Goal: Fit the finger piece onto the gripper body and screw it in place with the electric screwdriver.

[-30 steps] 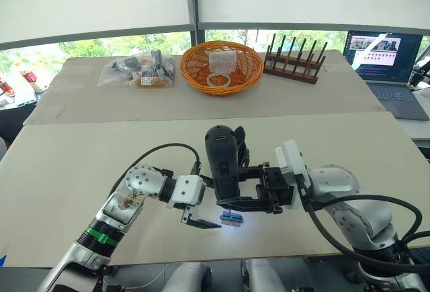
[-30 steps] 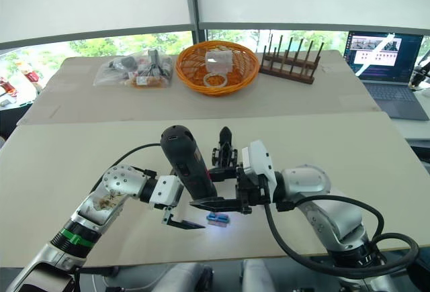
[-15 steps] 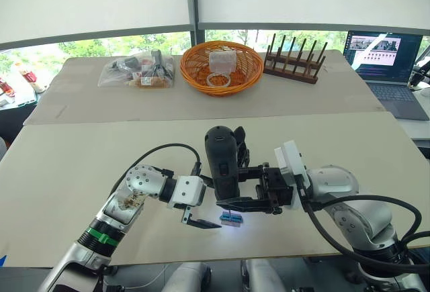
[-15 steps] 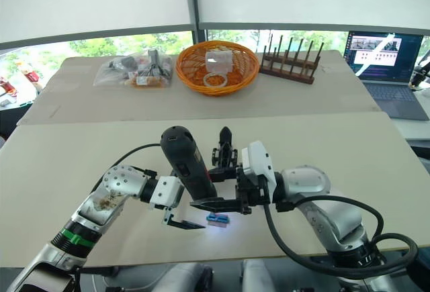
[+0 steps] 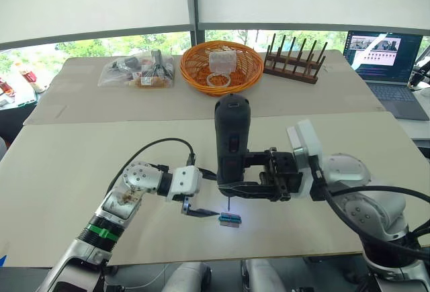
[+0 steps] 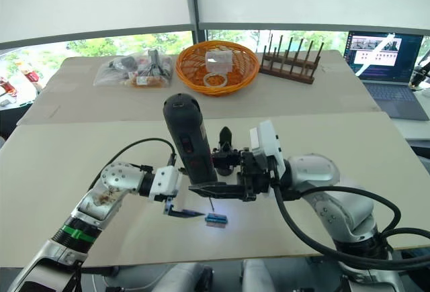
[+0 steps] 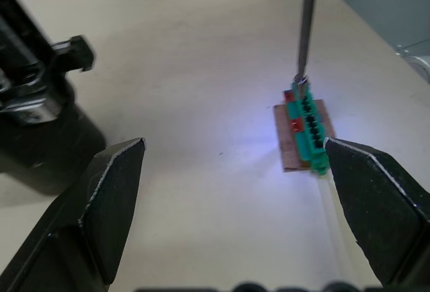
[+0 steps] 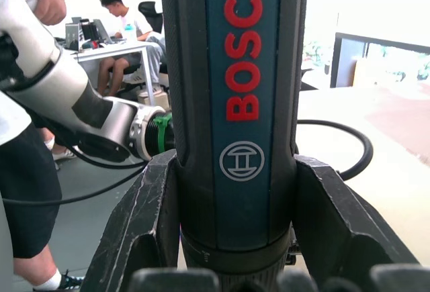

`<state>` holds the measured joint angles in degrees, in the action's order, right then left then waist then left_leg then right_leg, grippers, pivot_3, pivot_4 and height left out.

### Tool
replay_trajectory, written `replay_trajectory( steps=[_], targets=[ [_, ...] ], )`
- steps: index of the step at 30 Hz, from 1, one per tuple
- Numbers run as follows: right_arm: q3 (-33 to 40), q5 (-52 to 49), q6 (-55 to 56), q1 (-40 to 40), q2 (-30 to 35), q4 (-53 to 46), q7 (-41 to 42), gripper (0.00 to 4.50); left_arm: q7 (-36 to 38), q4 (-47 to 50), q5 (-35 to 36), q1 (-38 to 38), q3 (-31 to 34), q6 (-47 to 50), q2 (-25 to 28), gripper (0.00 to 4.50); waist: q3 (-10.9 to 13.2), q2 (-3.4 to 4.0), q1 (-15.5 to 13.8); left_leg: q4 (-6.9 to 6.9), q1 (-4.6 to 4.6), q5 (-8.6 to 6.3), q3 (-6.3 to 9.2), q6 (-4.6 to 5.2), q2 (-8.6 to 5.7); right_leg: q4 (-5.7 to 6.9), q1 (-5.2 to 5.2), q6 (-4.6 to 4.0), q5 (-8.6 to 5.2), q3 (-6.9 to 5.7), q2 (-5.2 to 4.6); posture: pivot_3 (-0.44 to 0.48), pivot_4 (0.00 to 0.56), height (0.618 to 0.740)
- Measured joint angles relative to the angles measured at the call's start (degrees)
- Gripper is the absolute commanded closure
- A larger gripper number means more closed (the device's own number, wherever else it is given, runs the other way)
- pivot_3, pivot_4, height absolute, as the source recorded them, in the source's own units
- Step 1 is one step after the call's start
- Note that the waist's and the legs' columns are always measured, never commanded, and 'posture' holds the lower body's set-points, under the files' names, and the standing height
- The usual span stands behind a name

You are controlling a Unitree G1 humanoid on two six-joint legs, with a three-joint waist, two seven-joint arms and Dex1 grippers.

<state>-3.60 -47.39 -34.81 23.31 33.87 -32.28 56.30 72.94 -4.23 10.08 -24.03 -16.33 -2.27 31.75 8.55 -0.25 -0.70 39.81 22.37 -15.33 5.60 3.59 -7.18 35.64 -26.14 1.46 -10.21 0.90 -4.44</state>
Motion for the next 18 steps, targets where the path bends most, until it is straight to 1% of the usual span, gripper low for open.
replay_trajectory(
  steps=[3, 6, 11, 18],
  targets=[
    [0.7, -1.2, -0.8, 2.3, 0.4, 0.0, -0.6, 2.54, -1.9, -1.8, 1.4, -1.7, 3.0, 2.6, 0.0, 0.00, 0.0, 0.00, 0.0, 0.00, 0.00, 0.00, 0.00, 0.00, 0.00, 0.02, -0.01, 0.00, 0.00, -0.01, 0.00, 0.000, 0.150, 0.740],
    [1.9, -2.0, -1.4, 4.3, 0.9, 0.3, -1.4, 2.54, -3.8, -3.9, 1.3, -3.0, 4.2, 3.6, -1.3, 0.00, 0.0, 0.00, -0.1, 0.01, 0.00, 0.01, 0.00, -0.02, -0.01, 0.02, 0.01, 0.00, 0.00, -0.02, -0.01, 0.000, 0.150, 0.740],
    [3.1, -3.7, -3.2, 7.2, 1.6, 1.2, -2.7, 2.54, -7.4, -10.0, -0.7, -4.8, 3.5, 3.1, -6.5, 0.00, 0.0, -0.05, -0.1, 0.03, 0.03, 0.02, 0.00, -0.02, -0.02, 0.01, 0.00, 0.00, 0.00, -0.02, -0.03, 0.000, 0.150, 0.740],
    [3.3, -3.7, -4.2, 7.6, 2.4, 1.5, -3.7, 2.54, -13.9, -18.3, -3.4, -8.3, 2.6, 1.6, -14.4, 0.00, 0.0, -0.06, 0.0, 0.03, 0.05, 0.02, 0.00, -0.03, -0.02, 0.04, -0.02, 0.00, 0.01, 0.00, -0.05, 0.000, 0.150, 0.740]
  ],
)
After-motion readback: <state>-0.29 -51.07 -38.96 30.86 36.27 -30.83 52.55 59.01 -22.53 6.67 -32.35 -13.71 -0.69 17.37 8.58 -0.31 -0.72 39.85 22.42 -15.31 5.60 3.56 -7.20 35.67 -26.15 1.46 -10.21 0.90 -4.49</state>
